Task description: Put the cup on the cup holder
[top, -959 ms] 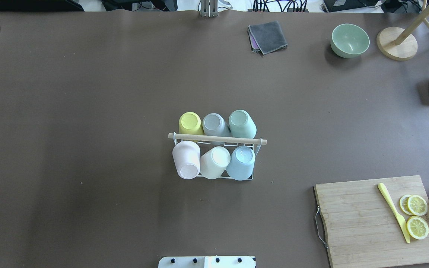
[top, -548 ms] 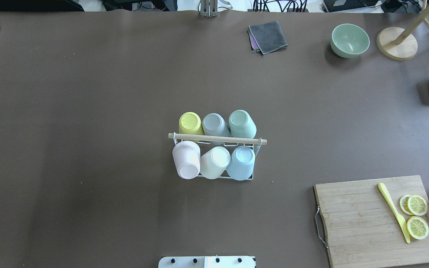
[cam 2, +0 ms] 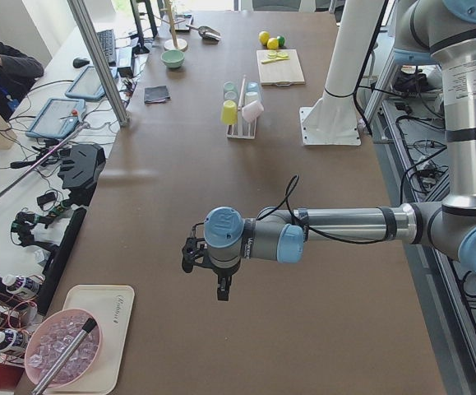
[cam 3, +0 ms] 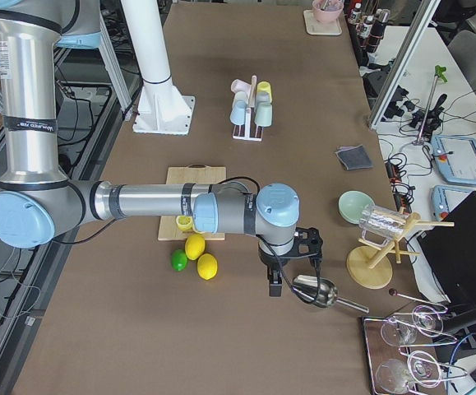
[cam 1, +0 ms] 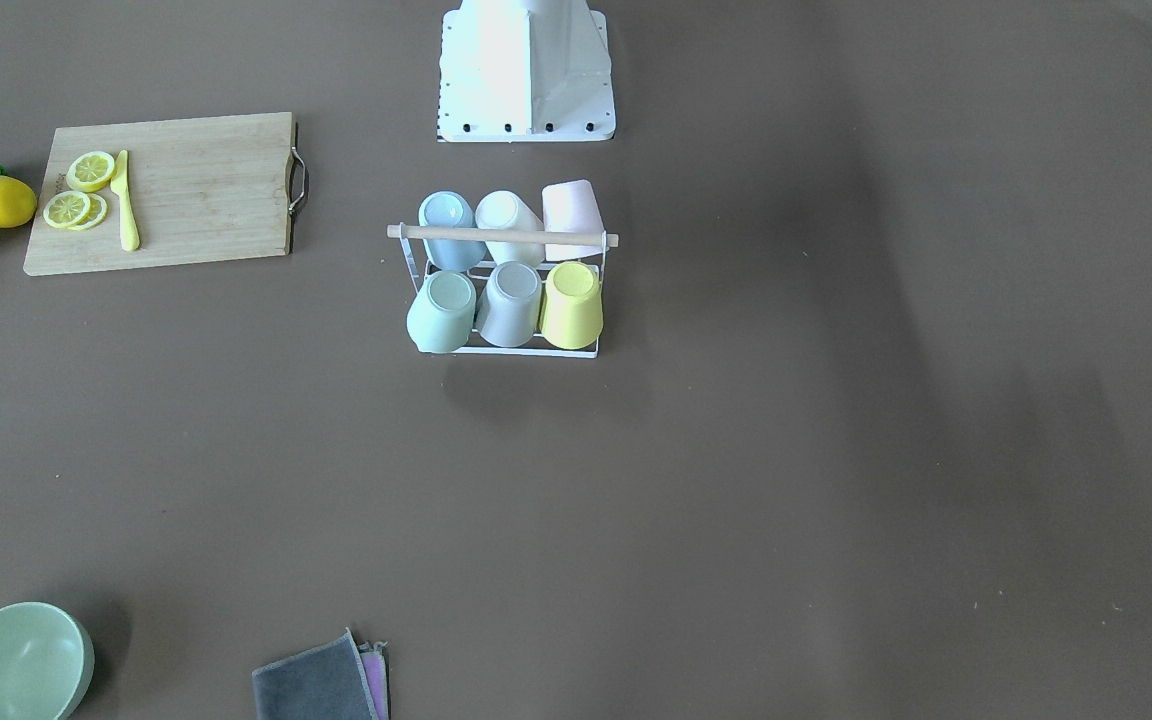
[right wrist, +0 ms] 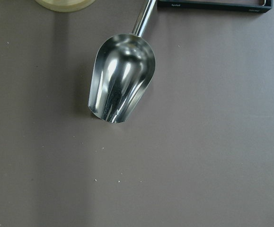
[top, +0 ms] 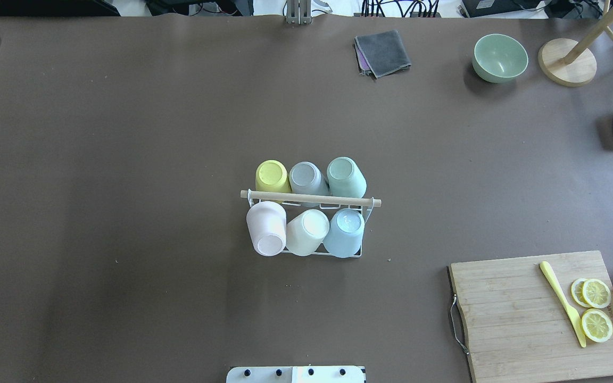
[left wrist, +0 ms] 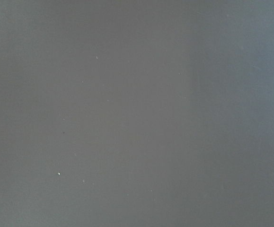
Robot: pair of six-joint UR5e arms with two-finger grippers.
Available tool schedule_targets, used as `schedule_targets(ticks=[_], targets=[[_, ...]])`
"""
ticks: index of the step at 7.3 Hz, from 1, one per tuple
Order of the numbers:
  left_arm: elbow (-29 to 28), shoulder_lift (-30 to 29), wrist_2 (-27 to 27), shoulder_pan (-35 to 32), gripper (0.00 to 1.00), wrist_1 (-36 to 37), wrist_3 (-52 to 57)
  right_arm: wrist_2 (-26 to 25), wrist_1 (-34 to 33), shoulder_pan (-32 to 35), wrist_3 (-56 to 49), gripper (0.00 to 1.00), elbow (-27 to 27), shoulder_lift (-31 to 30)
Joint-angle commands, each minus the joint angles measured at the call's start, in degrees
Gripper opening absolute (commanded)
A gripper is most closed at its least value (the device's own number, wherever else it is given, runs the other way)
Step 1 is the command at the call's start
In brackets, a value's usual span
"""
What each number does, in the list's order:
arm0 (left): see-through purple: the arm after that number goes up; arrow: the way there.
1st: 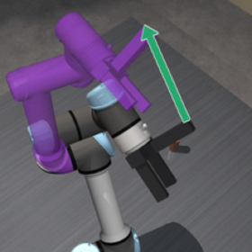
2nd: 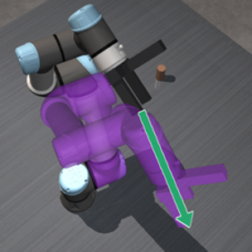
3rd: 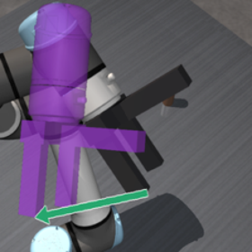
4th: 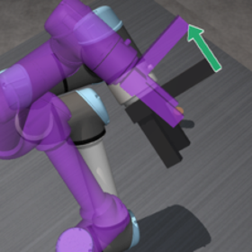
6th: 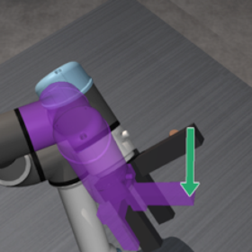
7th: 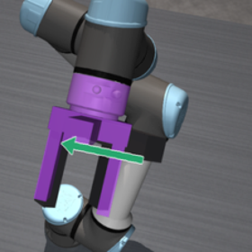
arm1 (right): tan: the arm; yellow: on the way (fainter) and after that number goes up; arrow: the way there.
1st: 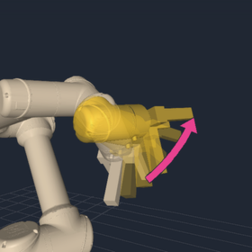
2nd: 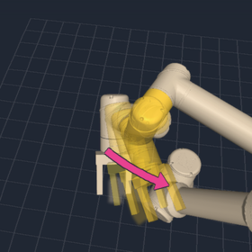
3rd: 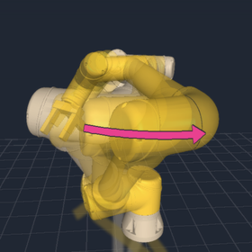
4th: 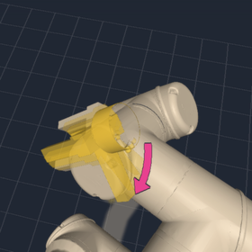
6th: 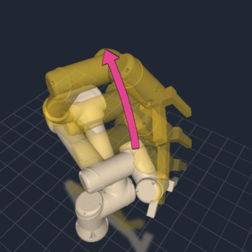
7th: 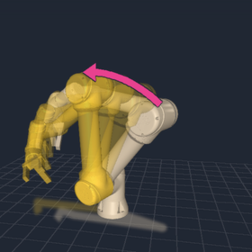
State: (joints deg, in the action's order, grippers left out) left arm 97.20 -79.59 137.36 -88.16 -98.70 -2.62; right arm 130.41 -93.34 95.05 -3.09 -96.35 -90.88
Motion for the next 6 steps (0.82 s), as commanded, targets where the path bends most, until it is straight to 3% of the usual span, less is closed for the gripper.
schedule_targets(ticks=[1,6], targets=[[0.01,-0.04,0.10,0.01,0.98,0.00,-0.02,-0.15,-2.28,0.93,-0.07,1.00,-2.00,0.44],[-1.74,-1.79,-0.08,0.27,0.98,0.27,0.42,0.37,-2.19,0.93,0.10,1.00,-1.47,-0.09]])
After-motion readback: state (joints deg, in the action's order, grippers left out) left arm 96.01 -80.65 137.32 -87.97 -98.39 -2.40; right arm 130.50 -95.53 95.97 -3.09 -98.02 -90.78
